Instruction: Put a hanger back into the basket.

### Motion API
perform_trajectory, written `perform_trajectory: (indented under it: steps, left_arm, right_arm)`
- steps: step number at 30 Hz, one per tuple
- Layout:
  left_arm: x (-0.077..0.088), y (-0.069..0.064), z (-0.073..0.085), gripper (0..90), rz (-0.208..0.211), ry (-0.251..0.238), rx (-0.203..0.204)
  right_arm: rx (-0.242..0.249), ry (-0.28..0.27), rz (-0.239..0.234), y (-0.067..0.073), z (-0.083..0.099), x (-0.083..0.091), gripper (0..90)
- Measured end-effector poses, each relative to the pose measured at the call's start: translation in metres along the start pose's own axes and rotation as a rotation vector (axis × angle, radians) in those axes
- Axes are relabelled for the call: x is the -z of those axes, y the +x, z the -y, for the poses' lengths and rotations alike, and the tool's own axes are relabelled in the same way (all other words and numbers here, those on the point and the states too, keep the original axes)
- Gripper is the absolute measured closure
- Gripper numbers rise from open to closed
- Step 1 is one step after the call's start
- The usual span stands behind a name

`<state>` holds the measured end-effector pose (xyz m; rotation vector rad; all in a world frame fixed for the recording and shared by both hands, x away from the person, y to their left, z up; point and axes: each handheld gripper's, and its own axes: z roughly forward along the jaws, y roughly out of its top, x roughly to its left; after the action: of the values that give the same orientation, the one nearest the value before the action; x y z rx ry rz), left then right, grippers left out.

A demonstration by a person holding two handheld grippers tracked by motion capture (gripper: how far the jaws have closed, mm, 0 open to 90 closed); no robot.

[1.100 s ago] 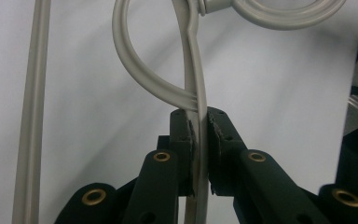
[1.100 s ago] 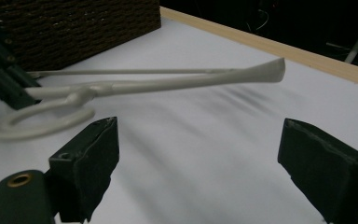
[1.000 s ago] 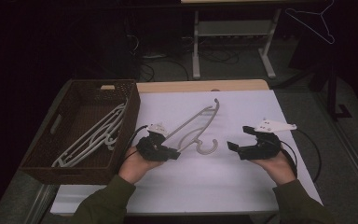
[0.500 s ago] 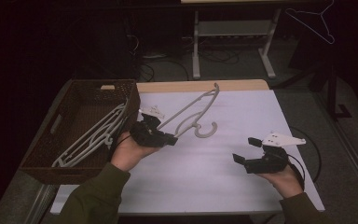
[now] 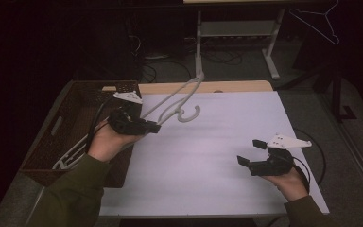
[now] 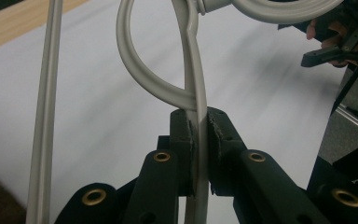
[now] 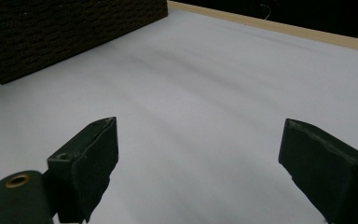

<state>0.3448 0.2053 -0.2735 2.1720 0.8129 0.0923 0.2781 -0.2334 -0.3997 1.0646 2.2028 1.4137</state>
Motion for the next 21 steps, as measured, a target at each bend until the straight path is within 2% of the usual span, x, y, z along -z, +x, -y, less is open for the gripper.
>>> perform_trajectory:
  steps: [9, 21]
  left_arm:
    - [0.04, 0.021, 0.013, 81.9, -0.065, -0.032, 0.033]
    - [0.077, 0.048, 0.042, 82.0, -0.149, -0.017, 0.059]
  right_arm:
    - [-0.007, 0.001, 0.001, 0.0, 0.001, -0.002, 11.4]
    - [-0.007, -0.001, 0.008, -0.002, 0.001, -0.002, 11.1]
